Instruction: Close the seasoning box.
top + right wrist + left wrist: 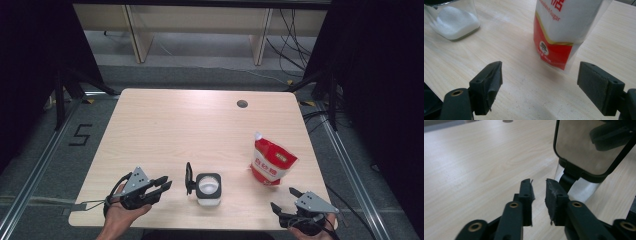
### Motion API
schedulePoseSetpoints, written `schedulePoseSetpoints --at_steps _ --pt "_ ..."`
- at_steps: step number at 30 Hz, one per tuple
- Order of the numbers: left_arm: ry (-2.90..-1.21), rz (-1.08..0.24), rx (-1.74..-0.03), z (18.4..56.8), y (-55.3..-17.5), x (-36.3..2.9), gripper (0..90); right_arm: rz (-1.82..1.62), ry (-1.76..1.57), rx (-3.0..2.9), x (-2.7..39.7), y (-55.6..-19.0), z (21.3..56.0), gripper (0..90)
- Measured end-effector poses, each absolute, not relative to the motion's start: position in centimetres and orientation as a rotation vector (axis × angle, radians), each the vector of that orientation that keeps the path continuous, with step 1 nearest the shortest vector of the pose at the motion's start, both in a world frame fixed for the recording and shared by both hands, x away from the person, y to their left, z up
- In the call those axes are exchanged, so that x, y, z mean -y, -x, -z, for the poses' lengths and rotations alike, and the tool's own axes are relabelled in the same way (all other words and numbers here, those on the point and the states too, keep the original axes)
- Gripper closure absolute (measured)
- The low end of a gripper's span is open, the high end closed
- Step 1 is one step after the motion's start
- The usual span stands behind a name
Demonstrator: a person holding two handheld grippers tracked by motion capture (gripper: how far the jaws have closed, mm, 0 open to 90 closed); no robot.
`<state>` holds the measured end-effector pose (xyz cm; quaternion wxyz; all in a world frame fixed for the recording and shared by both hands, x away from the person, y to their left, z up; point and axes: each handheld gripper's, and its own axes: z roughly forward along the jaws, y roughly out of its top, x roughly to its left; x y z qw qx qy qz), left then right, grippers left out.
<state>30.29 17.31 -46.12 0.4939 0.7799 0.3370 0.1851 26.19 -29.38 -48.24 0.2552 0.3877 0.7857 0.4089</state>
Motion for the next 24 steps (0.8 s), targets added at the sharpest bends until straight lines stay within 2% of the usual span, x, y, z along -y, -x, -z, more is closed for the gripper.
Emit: schedulePoseSetpoints --at_steps 6,24 --pt "-1.902 -0.459 -0.784 45.1 -30.2 -16.6 88.5 -1.1 -1.084 -2.154 29.3 -26.1 48.3 21.7" --pt "-1.935 -0.427 -0.675 42.8 -30.2 -13.7 89.1 -1.094 -1.048 -2.14 29.3 -26.2 48.3 21.8"
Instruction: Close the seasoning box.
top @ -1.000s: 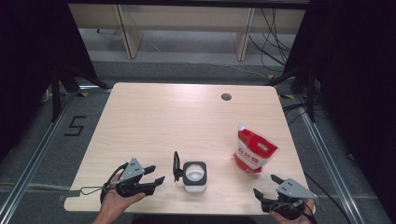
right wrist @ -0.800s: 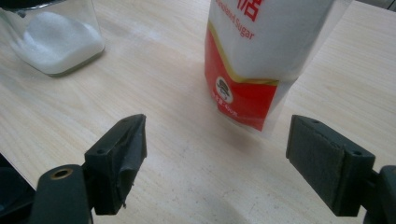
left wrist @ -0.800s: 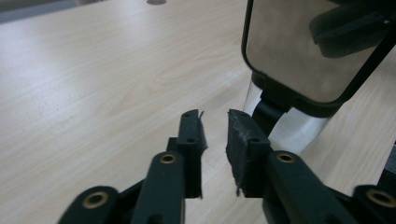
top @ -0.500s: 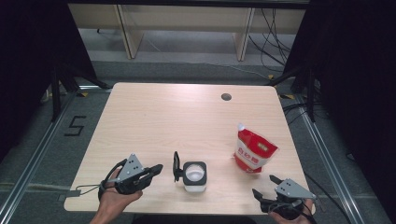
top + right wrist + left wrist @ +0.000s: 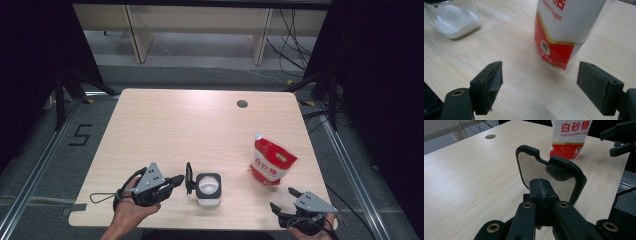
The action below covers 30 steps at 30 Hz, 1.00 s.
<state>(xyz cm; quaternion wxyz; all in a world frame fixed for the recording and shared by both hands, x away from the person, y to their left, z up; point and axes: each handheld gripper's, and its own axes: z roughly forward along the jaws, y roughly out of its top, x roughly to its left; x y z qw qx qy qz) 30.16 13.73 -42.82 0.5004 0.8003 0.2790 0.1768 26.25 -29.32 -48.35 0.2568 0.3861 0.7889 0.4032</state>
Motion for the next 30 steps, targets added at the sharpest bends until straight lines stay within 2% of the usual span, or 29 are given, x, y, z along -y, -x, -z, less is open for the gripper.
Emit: schedulePoseSetpoints --at_steps 15,30 --pt "-1.964 -0.459 -0.637 41.6 -30.5 -12.7 89.1 -1.106 -1.034 -2.129 29.3 -26.2 48.2 22.3" --pt "-2.015 -0.418 -0.591 42.8 -31.1 -9.7 89.1 -1.107 -1.033 -2.129 29.3 -26.2 48.2 22.3"
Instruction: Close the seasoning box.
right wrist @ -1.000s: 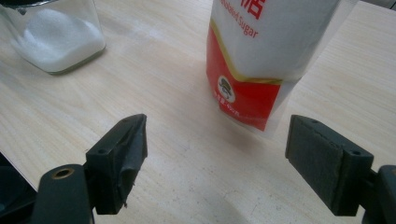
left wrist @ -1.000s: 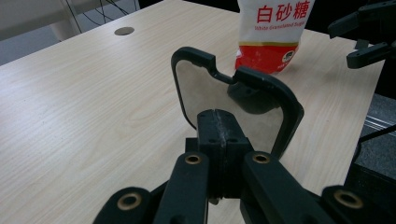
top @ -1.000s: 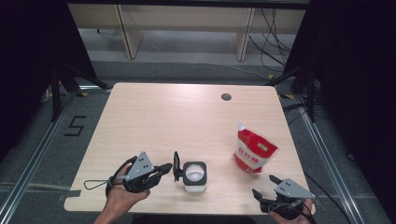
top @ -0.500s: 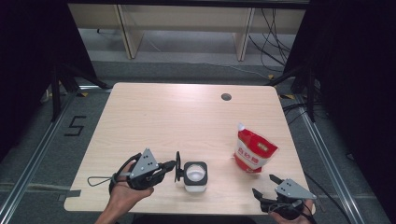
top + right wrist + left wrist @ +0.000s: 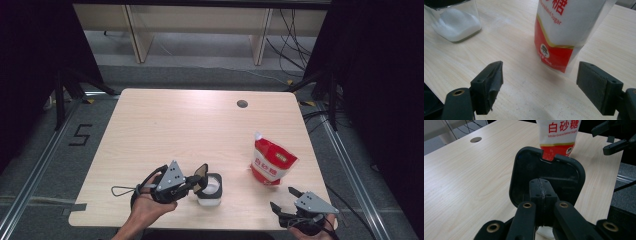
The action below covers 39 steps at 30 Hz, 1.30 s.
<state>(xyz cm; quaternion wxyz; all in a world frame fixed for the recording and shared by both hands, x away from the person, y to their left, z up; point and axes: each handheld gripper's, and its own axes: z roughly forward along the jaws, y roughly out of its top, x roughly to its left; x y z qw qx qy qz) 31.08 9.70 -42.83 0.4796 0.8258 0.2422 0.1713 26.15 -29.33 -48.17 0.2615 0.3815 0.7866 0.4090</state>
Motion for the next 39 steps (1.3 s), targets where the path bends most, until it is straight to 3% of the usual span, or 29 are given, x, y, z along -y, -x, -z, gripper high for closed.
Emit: schedulePoseSetpoints --at_steps 25,32,39 --pt "-2.038 -0.352 -0.617 44.6 -31.5 -8.5 87.4 -1.114 -1.08 -2.132 29.1 -25.9 48.2 21.9" --pt "-1.985 -0.33 -0.624 43.9 -31.7 -9.5 72.5 -1.12 -1.055 -2.14 29.1 -26.0 48.2 21.8" --pt "-1.964 -0.325 -0.633 43.7 -31.7 -11.0 51.6 -1.123 -1.039 -2.146 29.2 -26.1 48.2 21.7"
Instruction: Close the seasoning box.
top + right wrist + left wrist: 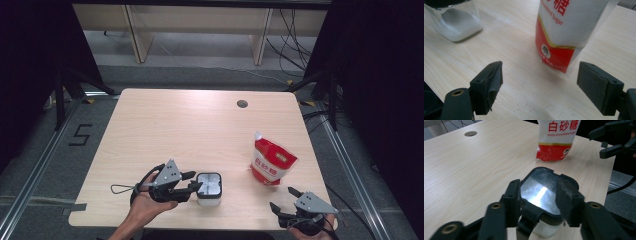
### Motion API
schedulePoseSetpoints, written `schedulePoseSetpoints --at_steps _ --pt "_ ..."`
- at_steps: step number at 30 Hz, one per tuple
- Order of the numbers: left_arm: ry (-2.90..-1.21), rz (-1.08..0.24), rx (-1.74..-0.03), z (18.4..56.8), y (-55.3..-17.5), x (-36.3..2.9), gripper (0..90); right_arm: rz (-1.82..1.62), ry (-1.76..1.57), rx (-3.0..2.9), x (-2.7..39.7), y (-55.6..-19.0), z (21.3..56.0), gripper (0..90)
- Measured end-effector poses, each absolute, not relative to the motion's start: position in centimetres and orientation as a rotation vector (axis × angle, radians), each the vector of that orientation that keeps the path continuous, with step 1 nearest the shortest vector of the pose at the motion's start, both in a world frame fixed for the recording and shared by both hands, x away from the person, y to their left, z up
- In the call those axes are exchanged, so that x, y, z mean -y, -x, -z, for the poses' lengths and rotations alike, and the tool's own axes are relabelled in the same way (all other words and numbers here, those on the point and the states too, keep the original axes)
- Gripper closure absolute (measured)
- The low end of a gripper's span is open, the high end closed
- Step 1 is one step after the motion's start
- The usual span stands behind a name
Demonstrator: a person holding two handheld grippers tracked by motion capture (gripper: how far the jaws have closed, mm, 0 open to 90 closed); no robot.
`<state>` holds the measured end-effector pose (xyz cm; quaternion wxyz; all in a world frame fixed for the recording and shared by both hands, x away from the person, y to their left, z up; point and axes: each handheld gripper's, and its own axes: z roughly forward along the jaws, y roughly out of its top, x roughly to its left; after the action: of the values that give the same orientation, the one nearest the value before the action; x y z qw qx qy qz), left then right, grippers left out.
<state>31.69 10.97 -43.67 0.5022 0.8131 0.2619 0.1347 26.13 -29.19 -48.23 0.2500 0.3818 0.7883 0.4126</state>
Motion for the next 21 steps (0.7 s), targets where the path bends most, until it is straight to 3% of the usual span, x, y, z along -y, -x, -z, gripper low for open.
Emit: schedulePoseSetpoints --at_steps 9,21 --pt "-1.987 -0.307 -0.715 44.5 -31.0 -12.8 34.6 -1.11 -1.031 -2.135 29.2 -26.1 48.2 21.7" --pt "-2.016 -0.327 -0.743 45.9 -29.3 -14.9 24.7 -1.112 -1.055 -2.131 29.1 -26.0 48.3 21.1"
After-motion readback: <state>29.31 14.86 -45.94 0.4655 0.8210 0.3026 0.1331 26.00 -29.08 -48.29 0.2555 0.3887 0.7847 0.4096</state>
